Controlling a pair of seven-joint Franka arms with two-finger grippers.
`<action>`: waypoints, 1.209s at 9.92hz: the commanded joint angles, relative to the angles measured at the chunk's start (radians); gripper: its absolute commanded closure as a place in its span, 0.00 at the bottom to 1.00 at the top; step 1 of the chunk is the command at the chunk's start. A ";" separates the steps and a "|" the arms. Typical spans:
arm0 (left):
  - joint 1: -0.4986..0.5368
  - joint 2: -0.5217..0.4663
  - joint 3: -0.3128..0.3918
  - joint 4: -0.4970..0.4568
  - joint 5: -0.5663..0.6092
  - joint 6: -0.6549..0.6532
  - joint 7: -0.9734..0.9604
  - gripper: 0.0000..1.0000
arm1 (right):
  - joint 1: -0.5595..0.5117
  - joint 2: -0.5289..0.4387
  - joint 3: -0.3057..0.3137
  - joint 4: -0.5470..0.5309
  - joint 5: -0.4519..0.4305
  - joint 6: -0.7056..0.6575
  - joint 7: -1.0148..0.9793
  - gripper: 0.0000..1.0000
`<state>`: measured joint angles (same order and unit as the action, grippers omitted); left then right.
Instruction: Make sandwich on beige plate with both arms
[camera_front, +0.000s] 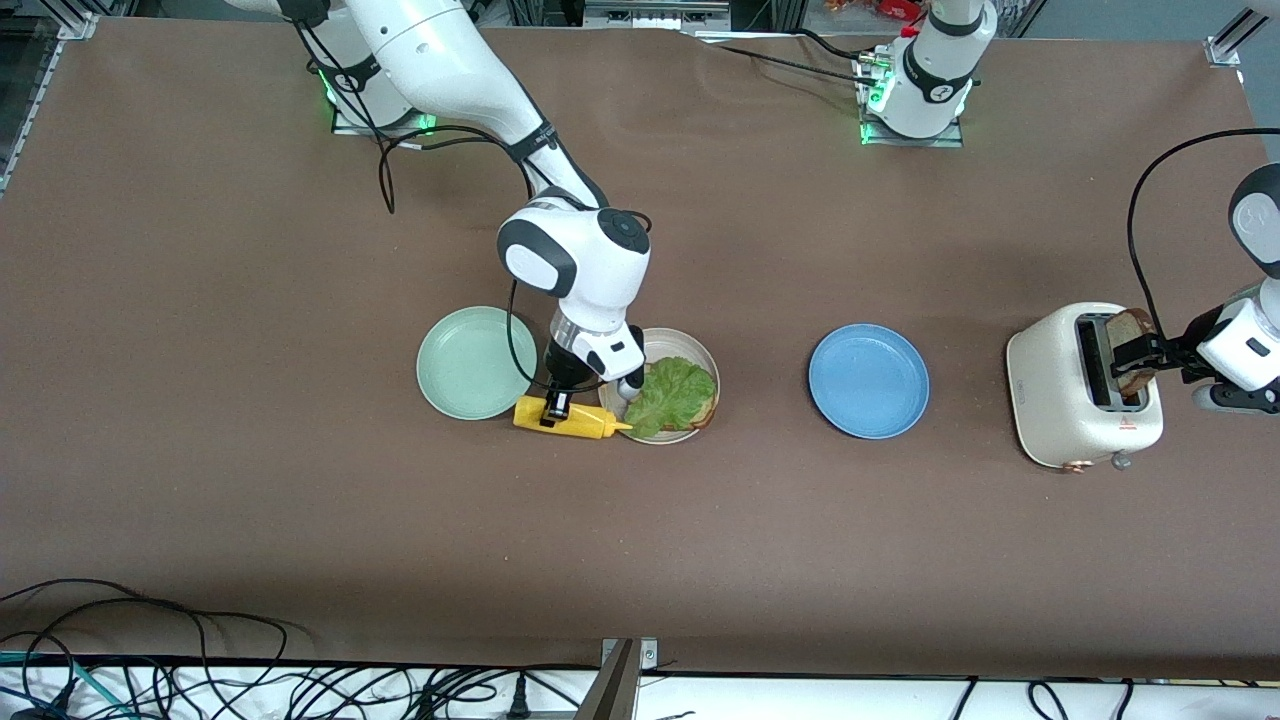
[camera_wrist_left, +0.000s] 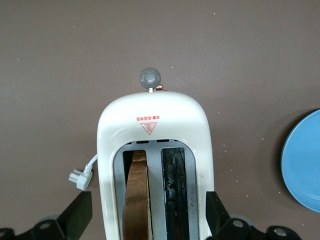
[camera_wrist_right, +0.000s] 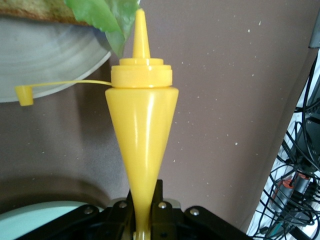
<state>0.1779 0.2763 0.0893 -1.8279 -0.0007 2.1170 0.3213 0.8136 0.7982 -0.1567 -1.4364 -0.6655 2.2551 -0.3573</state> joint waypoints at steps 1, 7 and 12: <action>0.005 -0.026 -0.005 -0.025 0.028 0.006 -0.001 0.00 | 0.013 0.010 -0.014 0.033 -0.028 -0.025 0.035 1.00; 0.011 -0.026 -0.005 -0.042 0.031 0.006 0.019 0.96 | -0.158 -0.161 -0.015 0.018 0.488 -0.022 -0.173 1.00; 0.035 -0.028 -0.005 -0.045 0.033 -0.008 0.120 1.00 | -0.564 -0.290 -0.018 -0.067 1.339 -0.307 -1.031 1.00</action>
<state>0.2065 0.2754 0.0915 -1.8474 -0.0006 2.1174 0.4207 0.3641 0.5494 -0.2010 -1.4623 0.5164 2.0568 -1.2015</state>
